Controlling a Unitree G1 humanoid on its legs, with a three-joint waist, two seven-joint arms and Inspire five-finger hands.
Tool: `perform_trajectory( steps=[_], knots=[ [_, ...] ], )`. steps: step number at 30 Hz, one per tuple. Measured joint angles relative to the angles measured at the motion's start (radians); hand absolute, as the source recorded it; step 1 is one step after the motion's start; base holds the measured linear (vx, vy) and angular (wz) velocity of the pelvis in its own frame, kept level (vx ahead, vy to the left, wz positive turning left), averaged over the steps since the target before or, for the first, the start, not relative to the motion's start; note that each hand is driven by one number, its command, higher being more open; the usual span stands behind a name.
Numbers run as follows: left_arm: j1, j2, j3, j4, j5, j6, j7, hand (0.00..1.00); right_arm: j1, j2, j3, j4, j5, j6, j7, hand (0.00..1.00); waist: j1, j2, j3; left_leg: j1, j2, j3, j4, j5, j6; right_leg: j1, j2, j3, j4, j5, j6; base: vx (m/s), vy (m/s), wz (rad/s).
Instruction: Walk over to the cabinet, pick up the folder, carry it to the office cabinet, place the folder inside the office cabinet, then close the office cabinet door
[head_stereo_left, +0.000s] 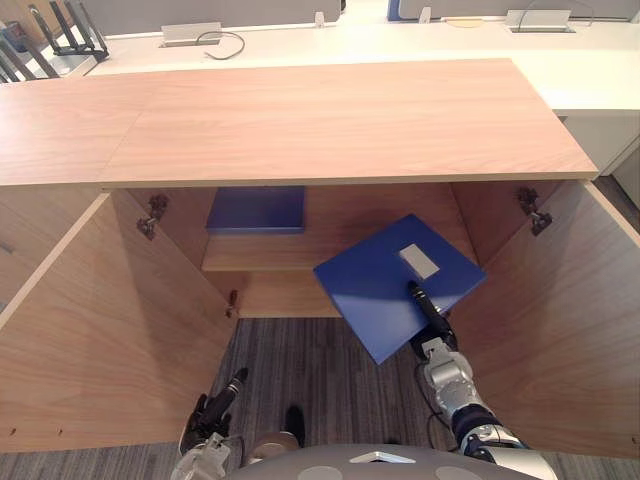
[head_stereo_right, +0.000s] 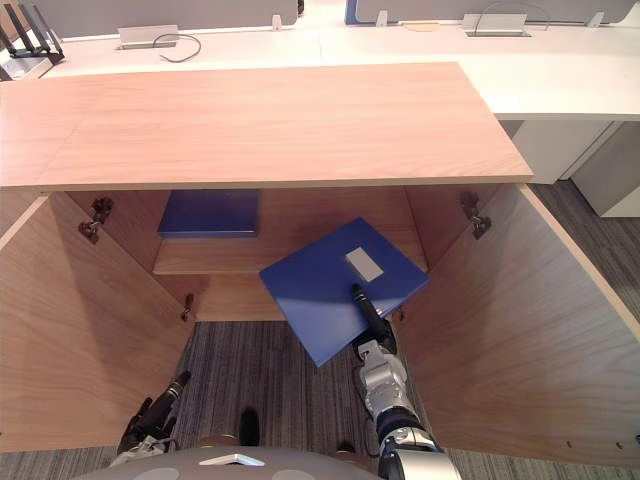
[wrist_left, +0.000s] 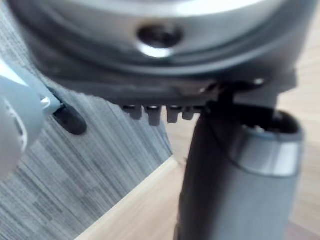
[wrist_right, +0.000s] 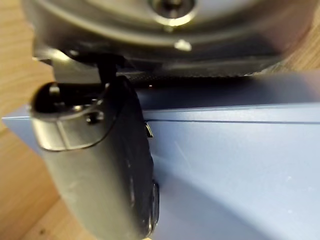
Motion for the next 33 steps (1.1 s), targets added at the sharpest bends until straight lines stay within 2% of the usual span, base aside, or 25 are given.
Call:
perform_trajectory(
  steps=[6,15,18,20,23,25,26,28,31,32,33],
  knots=[
    [-0.002,-0.014,-0.039,0.007,0.001,0.0,0.019,1.0,-0.008,0.043,-0.017,0.002,0.09,-0.043,-0.031,0.0,0.001,-0.003,0.003,-0.001,-0.008,0.007,-0.003,-0.004,0.004,0.004,-0.009,0.001,-0.014,0.005,0.008,0.0,0.005,0.0],
    [-0.017,-0.02,-0.038,0.025,0.036,0.0,0.042,1.0,-0.043,0.115,-0.014,0.002,0.191,-0.064,-0.06,0.0,0.015,-0.004,0.003,-0.001,-0.014,0.038,-0.003,-0.012,0.011,-0.008,-0.021,0.015,-0.007,0.011,0.018,0.0,0.017,-0.08],
    [-0.024,-0.023,-0.04,0.025,0.038,0.0,0.054,1.0,-0.057,0.123,-0.013,-0.004,0.236,-0.084,-0.067,0.0,0.031,-0.006,0.004,0.004,-0.017,0.045,-0.003,-0.021,0.022,-0.032,-0.04,0.012,0.054,0.0,0.034,0.0,0.056,-0.03],
    [-0.023,-0.029,-0.04,0.026,0.045,0.0,0.061,1.0,-0.057,0.123,-0.017,-0.011,0.245,-0.092,-0.069,0.0,0.029,0.001,0.002,0.012,-0.02,0.034,-0.003,-0.025,0.027,-0.083,-0.052,-0.002,0.181,-0.011,0.042,-0.01,0.073,0.11],
    [-0.021,-0.028,-0.047,0.026,0.051,0.0,0.065,1.0,-0.057,0.124,-0.014,-0.015,0.25,-0.095,-0.07,0.0,0.029,-0.011,0.004,0.056,-0.042,0.021,0.0,-0.037,0.043,-0.158,-0.101,-0.046,0.428,-0.027,0.014,0.0,0.085,0.16],
    [-0.02,-0.027,-0.047,0.026,0.076,0.0,0.069,1.0,-0.062,0.124,-0.001,-0.023,0.27,-0.1,-0.07,0.0,0.031,-0.016,0.002,0.073,-0.055,0.023,0.0,-0.043,0.053,-0.175,-0.13,-0.075,0.478,-0.027,0.006,0.01,0.048,-0.01],
    [-0.019,-0.028,-0.047,0.026,0.077,0.0,0.07,1.0,-0.08,0.126,0.014,-0.023,0.272,-0.101,-0.07,0.0,0.03,-0.015,0.001,0.076,-0.055,0.024,0.0,-0.047,0.059,-0.182,-0.134,-0.097,0.49,-0.019,-0.017,0.02,0.041,-0.11],
    [-0.019,-0.027,-0.047,0.026,0.077,0.0,0.07,1.0,-0.099,0.131,0.019,-0.023,0.274,-0.101,-0.07,0.0,0.029,-0.015,0.003,0.073,-0.049,0.024,0.001,-0.05,0.064,-0.188,-0.131,-0.108,0.497,-0.007,-0.03,0.01,0.016,-0.05],
    [-0.02,-0.029,-0.049,0.027,0.077,0.001,0.07,1.0,-0.107,0.138,0.024,-0.023,0.276,-0.101,-0.07,0.0,0.028,-0.012,0.009,0.096,-0.034,0.015,0.001,-0.052,0.071,-0.215,-0.131,-0.106,0.589,0.015,-0.025,0.04,-0.077,0.07],
    [-0.02,-0.03,-0.051,0.028,0.077,0.0,0.07,1.0,-0.106,0.134,0.025,-0.022,0.286,-0.097,-0.07,0.0,0.027,-0.007,0.014,0.116,-0.022,0.011,0.002,-0.055,0.07,-0.217,-0.128,-0.112,0.613,-0.015,-0.033,0.08,-0.127,0.03],
    [-0.02,-0.03,-0.05,0.028,0.077,0.0,0.07,1.0,-0.107,0.134,0.025,-0.024,0.286,-0.098,-0.069,0.0,0.027,-0.004,0.017,0.121,-0.012,0.01,0.009,-0.059,0.058,-0.217,-0.125,-0.129,0.573,-0.055,-0.031,0.08,-0.143,0.04]
  ],
)
